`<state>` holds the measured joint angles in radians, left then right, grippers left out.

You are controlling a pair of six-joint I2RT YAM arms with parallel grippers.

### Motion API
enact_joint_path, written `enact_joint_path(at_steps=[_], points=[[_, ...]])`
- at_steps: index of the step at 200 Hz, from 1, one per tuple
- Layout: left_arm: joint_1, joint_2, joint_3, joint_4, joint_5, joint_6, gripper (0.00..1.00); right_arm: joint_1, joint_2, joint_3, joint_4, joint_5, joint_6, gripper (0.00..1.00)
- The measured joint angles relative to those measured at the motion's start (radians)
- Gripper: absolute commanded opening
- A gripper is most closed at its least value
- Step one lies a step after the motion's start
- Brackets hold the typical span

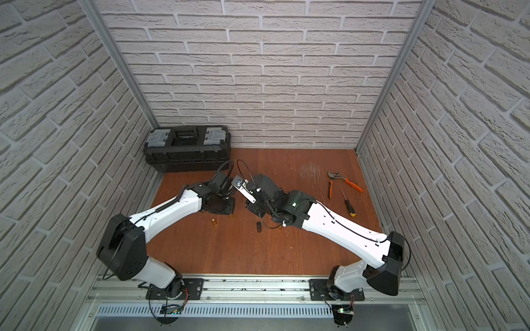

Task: Open the lipstick cap
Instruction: Place the lipstick at the center of the board.

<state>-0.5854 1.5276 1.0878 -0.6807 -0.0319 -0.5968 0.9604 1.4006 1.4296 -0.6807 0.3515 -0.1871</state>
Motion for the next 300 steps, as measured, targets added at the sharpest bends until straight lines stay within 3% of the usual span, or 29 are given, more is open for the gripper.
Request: enact_joint_path(at_steps=[70,252,300], points=[[-0.004,-0.011,-0.133,0.088,-0.057,0.003,0.18,0.0,0.02,-0.014,-0.005,0.005,0.0,0.38],[-0.098,-0.102,-0.254,0.159,-0.137,0.0,0.2,0.0,0.064,-0.014,-0.012,0.006,-0.001,0.39],[-0.103,-0.117,-0.28,0.175,-0.139,-0.008,0.25,0.0,0.08,-0.012,-0.013,0.003,-0.003,0.39]])
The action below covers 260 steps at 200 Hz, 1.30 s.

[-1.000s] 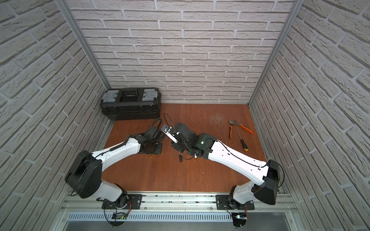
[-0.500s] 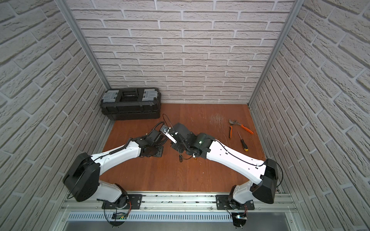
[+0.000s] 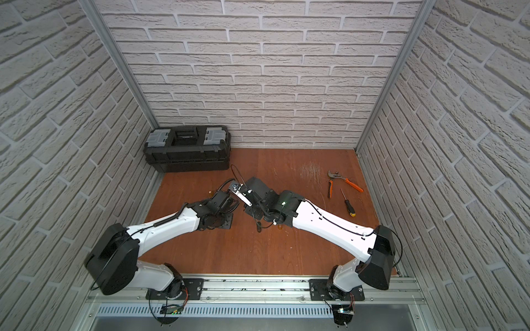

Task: Open the lipstick cap
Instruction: Place the lipstick at the center of the board, then pick up the lipstick at the center of the board.

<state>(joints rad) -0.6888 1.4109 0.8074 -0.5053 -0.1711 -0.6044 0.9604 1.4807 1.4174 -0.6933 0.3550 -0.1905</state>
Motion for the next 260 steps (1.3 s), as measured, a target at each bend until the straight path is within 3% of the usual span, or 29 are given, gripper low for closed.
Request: enact_joint_path(at_steps=[77,115,179,260], points=[[-0.002,0.0,0.011,-0.019,0.0,0.002,0.46,0.0,0.019,0.002,0.0,-0.001,-0.001,0.38],[0.011,-0.024,0.135,-0.12,0.024,0.008,0.54,0.0,0.014,0.005,0.0,-0.003,-0.001,0.38],[0.002,0.05,0.447,-0.311,0.191,0.03,0.56,0.0,-0.127,0.005,-0.035,0.002,0.018,0.39],[-0.185,0.36,0.644,-0.398,0.258,0.053,0.55,0.0,-0.392,-0.038,-0.098,0.1,0.075,0.4]])
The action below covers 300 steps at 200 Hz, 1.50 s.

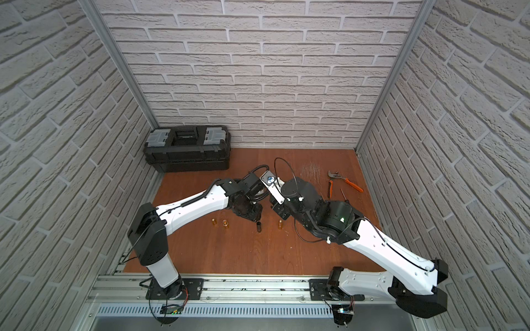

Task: Open the lipstick cap
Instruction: Pick up the lipstick at the center of the board.

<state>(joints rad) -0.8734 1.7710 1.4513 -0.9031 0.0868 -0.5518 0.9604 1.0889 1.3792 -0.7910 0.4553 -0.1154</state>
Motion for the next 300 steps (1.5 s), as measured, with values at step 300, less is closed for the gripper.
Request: enact_joint_path(at_steps=[300], points=[[-0.053,0.159,0.07,-0.041,-0.007,-0.002,0.37,0.0,-0.016,-0.123,-0.02,0.05,0.031,0.41]])
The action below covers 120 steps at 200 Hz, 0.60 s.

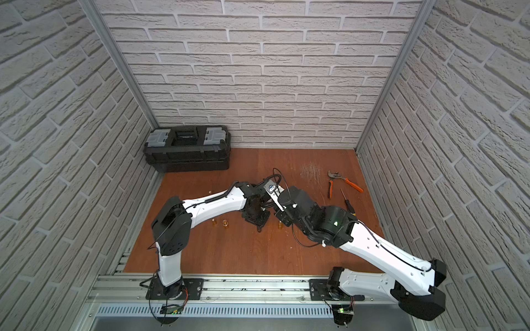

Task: Open the lipstick cap
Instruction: Pick up the lipstick at the center of the board.

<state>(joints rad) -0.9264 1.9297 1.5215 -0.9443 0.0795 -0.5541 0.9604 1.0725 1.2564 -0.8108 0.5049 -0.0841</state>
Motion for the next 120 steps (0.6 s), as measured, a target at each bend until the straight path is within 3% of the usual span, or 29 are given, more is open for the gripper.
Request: enact_joint_path(at_steps=[74,120], points=[[0.0,0.0,-0.003,-0.003,0.0,-0.005,0.18,0.0,0.0,-0.001,0.006,0.0,0.0,0.41],[0.01,-0.008,-0.011,-0.005,-0.008,-0.005,0.15,0.0,0.003,-0.001,0.006,-0.005,0.0,0.4]])
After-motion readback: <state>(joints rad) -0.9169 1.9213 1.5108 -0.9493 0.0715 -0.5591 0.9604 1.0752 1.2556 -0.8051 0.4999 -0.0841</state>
